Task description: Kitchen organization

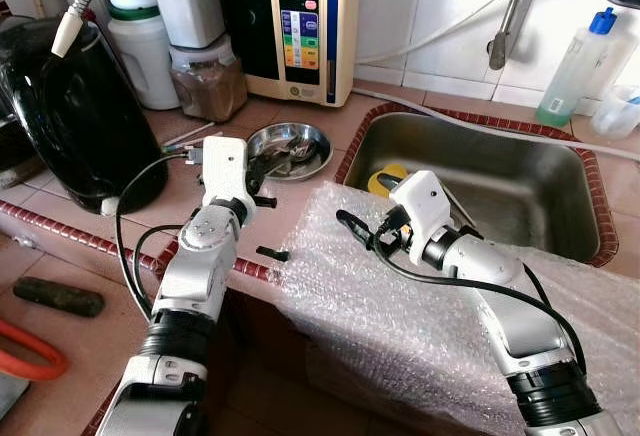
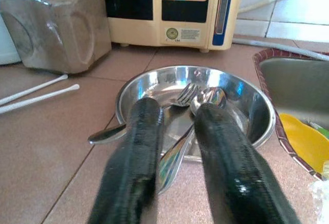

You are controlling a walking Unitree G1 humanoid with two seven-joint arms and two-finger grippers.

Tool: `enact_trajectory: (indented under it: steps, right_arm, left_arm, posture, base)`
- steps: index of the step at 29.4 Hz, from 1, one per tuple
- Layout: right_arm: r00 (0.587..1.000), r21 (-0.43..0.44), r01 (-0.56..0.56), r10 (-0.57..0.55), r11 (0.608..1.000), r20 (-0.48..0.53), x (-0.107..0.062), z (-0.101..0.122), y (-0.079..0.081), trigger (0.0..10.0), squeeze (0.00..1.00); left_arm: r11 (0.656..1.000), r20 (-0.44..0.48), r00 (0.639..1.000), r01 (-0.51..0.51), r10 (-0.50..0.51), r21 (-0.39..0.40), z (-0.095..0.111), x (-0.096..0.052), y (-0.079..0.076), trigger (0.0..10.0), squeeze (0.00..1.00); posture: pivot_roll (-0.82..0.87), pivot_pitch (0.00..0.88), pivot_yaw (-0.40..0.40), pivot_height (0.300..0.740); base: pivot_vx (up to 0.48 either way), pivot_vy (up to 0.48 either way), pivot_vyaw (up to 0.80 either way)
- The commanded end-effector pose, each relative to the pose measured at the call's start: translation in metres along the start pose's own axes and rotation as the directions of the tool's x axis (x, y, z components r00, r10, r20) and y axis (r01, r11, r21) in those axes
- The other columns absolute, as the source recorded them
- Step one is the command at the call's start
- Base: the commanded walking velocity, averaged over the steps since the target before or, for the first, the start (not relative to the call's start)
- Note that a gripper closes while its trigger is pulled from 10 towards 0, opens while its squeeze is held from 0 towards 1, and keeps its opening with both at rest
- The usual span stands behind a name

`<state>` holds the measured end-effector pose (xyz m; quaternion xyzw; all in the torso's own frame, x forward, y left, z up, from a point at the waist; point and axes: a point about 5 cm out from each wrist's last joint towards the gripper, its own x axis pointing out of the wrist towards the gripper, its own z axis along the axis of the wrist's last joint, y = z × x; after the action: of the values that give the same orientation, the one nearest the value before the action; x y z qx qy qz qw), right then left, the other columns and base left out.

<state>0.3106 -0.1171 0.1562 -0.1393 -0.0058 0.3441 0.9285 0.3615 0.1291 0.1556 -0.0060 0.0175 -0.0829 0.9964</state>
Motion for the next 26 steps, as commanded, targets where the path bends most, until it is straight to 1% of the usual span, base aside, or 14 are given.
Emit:
enact_trajectory:
  steps: [1, 5, 8, 10, 11, 13, 14, 15, 19, 23, 26]
  right_arm:
    - [1.0, -0.014, 0.01, -0.01, 1.0, 0.003, -0.001, 0.002, -0.003, 10.0, 0.0]
    - [1.0, -0.012, 0.009, -0.009, 1.0, 0.003, -0.001, 0.002, -0.002, 10.0, 0.0]
    - [1.0, -0.012, 0.006, -0.006, 1.0, 0.005, 0.001, 0.002, -0.001, 10.0, 0.0]
    - [1.0, -0.012, 0.005, -0.005, 1.0, 0.006, 0.001, 0.002, -0.001, 10.0, 0.0]
    - [1.0, -0.012, 0.003, -0.003, 1.0, 0.006, 0.001, 0.002, -0.001, 10.0, 0.0]
    - [1.0, -0.011, 0.0, 0.0, 1.0, 0.005, 0.0, 0.002, -0.001, 10.0, 0.0]
    - [1.0, -0.011, -0.001, 0.002, 1.0, 0.004, 0.0, 0.002, -0.001, 10.0, 0.0]
    - [1.0, -0.01, -0.008, 0.008, 1.0, 0.001, -0.001, 0.001, 0.0, 10.0, 0.0]
    - [1.0, -0.008, -0.015, 0.015, 1.0, -0.001, -0.002, 0.0, 0.0, 10.0, 0.0]
    - [1.0, -0.011, -0.02, 0.02, 1.0, -0.002, -0.001, 0.0, 0.002, 10.0, 0.0]
    - [1.0, -0.017, -0.022, 0.022, 1.0, -0.001, 0.0, 0.0, 0.002, 10.0, 0.0]
  left_arm:
    - [1.0, 0.024, 1.0, -0.021, 0.02, 0.005, 0.006, 0.002, 0.007, 10.0, 1.0]
    - [0.999, 0.041, 0.998, -0.041, 0.04, 0.032, 0.006, 0.0, 0.009, 10.0, 1.0]
    - [0.997, 0.044, 0.996, -0.08, 0.079, 0.023, 0.004, -0.003, 0.014, 10.0, 1.0]
    - [0.993, 0.054, 0.992, -0.116, 0.115, 0.025, 0.004, -0.004, 0.019, 10.0, 1.0]
    - [0.985, 0.093, 0.981, -0.174, 0.172, 0.014, 0.008, -0.007, 0.027, 10.0, 1.0]
    - [0.975, 0.12, 0.969, -0.221, 0.217, 0.016, 0.01, -0.01, 0.032, 10.0, 1.0]
    - [0.974, 0.122, 0.967, -0.227, 0.224, 0.014, 0.009, -0.011, 0.033, 10.0, 1.0]
    - [0.975, 0.124, 0.968, -0.22, 0.217, 0.01, 0.006, -0.015, 0.032, 10.0, 1.0]
    - [0.982, 0.139, 0.972, -0.189, 0.188, -0.005, 0.004, -0.021, 0.027, 10.0, 1.0]
    - [0.989, 0.125, 0.982, -0.146, 0.144, 0.009, -0.004, -0.031, 0.014, 10.0, 1.0]
    - [0.992, 0.119, 0.986, -0.121, 0.119, 0.015, -0.008, -0.034, 0.008, 10.0, 1.0]
  posture:
    - [-0.04, 0.0, 0.049, 0.74]
    - [-0.04, 0.0, 0.048, 0.74]
    - [-0.04, 0.0, 0.046, 0.74]
    - [-0.04, 0.0, 0.046, 0.74]
    - [-0.04, 0.0, 0.045, 0.74]
    - [-0.04, 0.0, 0.046, 0.74]
    - [-0.04, 0.0, 0.046, 0.74]
    - [-0.04, 0.0, 0.046, 0.74]
    - [-0.03, 0.0, 0.045, 0.74]
    - [-0.02, 0.0, 0.044, 0.74]
    - [-0.02, 0.0, 0.044, 0.74]
  base:
    - [0.0, 0.0, 0.0]
    - [0.0, 0.0, 0.0]
    - [0.0, 0.0, 0.0]
    - [0.0, 0.0, 0.0]
    - [0.0, 0.0, 0.0]
    - [0.0, 0.0, 0.0]
    - [0.0, 0.0, 0.0]
    - [0.0, 0.0, 0.0]
    - [0.0, 0.0, 0.0]
    - [0.0, 0.0, 0.0]
    - [0.0, 0.0, 0.0]
